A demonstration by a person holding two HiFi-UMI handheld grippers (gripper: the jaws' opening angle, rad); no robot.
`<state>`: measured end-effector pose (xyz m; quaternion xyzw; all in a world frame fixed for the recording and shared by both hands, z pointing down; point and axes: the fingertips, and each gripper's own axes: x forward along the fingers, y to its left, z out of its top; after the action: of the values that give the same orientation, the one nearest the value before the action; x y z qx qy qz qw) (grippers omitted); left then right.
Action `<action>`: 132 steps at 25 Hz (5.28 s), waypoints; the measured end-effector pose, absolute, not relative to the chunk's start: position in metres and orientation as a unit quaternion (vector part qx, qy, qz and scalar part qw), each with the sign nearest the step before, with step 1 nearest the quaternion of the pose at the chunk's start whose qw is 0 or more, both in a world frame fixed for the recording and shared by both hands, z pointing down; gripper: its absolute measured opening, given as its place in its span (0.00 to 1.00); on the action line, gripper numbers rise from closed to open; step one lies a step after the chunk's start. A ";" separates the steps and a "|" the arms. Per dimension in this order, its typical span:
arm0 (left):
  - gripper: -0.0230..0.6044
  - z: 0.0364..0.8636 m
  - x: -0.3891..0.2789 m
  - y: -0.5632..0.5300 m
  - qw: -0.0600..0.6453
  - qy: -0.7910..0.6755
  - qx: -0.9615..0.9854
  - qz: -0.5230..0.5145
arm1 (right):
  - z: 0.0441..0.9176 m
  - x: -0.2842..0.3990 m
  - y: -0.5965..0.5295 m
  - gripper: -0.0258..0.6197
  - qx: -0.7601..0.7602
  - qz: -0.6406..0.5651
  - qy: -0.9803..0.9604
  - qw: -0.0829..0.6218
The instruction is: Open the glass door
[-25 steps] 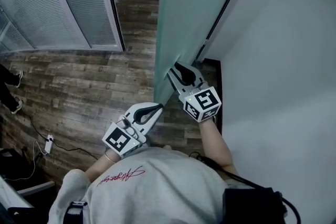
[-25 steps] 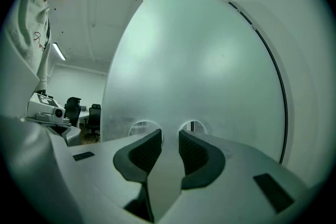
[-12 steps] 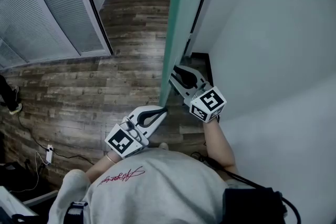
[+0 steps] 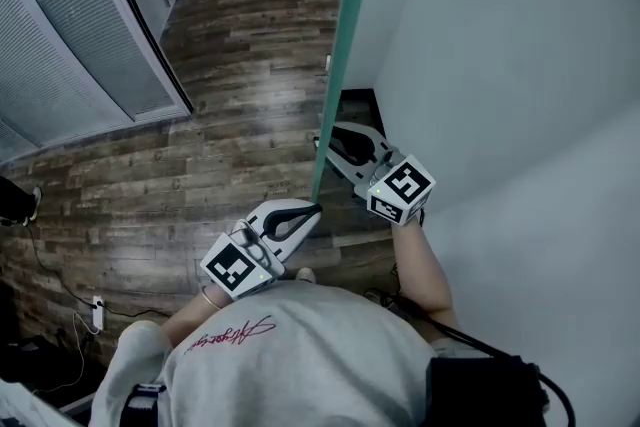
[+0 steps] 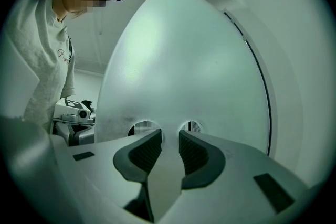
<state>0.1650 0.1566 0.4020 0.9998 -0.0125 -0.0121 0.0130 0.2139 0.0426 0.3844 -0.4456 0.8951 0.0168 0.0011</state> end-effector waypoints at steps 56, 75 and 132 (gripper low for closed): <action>0.06 0.371 0.344 0.185 -0.005 0.231 0.973 0.006 | 0.379 0.431 0.141 0.19 -0.414 -0.015 0.909 0.042; 0.06 0.387 0.369 0.190 0.011 0.277 0.960 0.025 | 0.371 0.469 0.157 0.19 -0.388 -0.029 0.918 0.078; 0.06 0.372 0.348 0.223 0.031 0.257 0.966 -0.016 | 0.392 0.383 0.267 0.08 -0.543 -0.035 0.836 0.073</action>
<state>0.3476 0.2233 0.3718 0.9658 0.2568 -0.0161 0.0314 0.3830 0.2668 0.3925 -0.5433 0.8356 -0.0353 0.0729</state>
